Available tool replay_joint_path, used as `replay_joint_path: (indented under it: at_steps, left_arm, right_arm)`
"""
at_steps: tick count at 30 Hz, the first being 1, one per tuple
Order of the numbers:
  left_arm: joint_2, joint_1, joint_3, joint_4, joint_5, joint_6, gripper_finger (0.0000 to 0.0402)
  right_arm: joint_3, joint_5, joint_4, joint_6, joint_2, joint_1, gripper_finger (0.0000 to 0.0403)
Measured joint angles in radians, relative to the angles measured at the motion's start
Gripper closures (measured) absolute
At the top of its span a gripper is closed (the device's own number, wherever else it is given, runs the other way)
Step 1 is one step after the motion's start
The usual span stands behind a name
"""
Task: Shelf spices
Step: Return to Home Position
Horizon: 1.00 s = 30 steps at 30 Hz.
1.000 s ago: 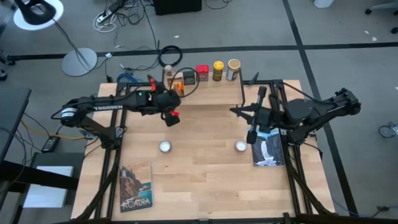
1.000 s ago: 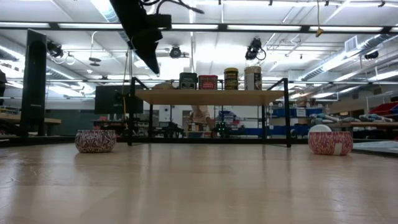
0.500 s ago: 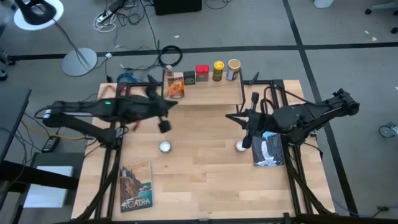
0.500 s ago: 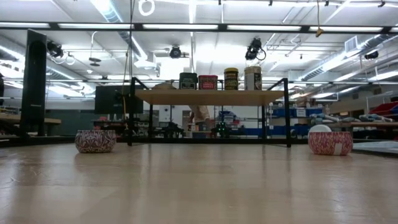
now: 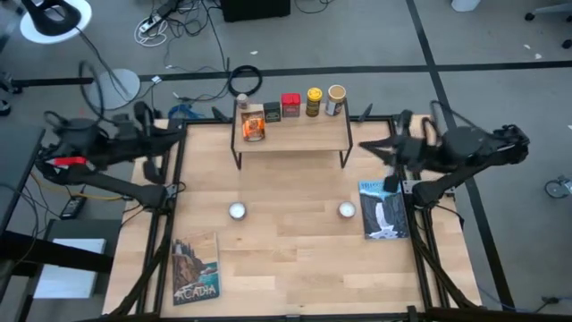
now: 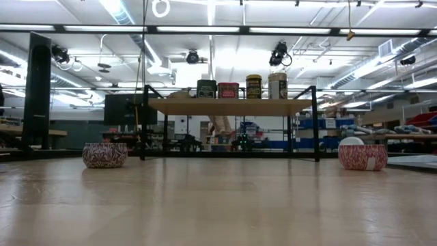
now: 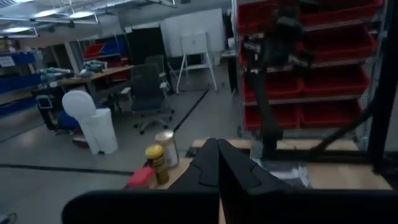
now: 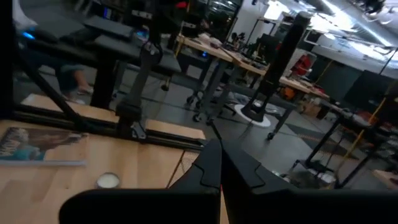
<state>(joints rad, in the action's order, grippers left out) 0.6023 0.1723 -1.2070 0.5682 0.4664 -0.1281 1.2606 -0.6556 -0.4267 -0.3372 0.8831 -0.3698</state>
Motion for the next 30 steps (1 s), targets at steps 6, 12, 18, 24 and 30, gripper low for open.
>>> replay_joint_path:
  at_steps: [6,12,18,24,30]
  left_arm:
    - [-0.049,0.0,0.001,0.166,0.001,0.046,0.0402]
    - [-0.049,0.0,0.001,0.19,0.002,0.027,0.0402]
    - [-0.073,0.0,0.001,0.179,0.003,0.009,0.0402]
    - [-0.093,0.0,0.046,0.148,-0.013,0.028,0.0402]
    - [-0.103,0.0,0.206,0.043,0.0,0.044,0.0402]
  right_arm:
    - [0.0,0.083,-0.106,0.051,-0.117,0.0,0.0403]
    - [-0.017,0.101,-0.163,0.059,-0.195,0.0,0.0403]
    - [-0.129,0.107,-0.116,0.092,-0.311,0.0,0.0403]
    - [-0.29,0.107,-0.016,0.116,-0.415,0.0,0.0403]
    - [-0.4,0.108,0.086,0.11,-0.434,0.0,0.0402]
